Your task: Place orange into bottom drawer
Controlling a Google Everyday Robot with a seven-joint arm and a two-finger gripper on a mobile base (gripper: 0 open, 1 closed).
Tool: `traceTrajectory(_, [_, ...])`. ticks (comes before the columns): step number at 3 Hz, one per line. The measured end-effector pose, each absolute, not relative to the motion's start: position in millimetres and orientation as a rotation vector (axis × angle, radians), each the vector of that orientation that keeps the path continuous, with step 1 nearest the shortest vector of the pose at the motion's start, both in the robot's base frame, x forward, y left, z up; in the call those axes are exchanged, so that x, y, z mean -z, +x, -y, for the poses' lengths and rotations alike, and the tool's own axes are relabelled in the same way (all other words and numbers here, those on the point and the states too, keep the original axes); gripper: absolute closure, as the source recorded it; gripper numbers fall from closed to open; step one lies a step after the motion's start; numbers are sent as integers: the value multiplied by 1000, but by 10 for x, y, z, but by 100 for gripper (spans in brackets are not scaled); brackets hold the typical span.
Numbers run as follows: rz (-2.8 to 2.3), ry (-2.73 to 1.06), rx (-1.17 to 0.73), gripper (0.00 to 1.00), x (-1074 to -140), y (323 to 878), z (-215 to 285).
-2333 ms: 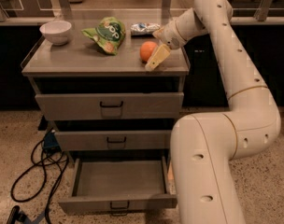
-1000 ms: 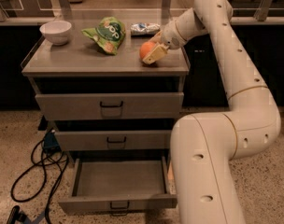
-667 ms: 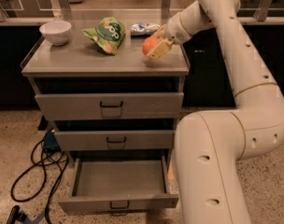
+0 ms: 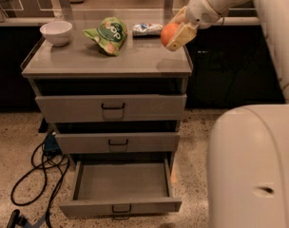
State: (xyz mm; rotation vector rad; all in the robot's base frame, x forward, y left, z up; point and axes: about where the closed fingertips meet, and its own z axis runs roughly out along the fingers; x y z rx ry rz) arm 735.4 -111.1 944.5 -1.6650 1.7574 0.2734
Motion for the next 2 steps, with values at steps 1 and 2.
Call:
traceTrajectory(1, [-1759, -1561, -189, 100, -9945, 6912, 1465])
traceTrajectory(2, [-1730, -1560, -180, 100, -10164, 6599, 1445])
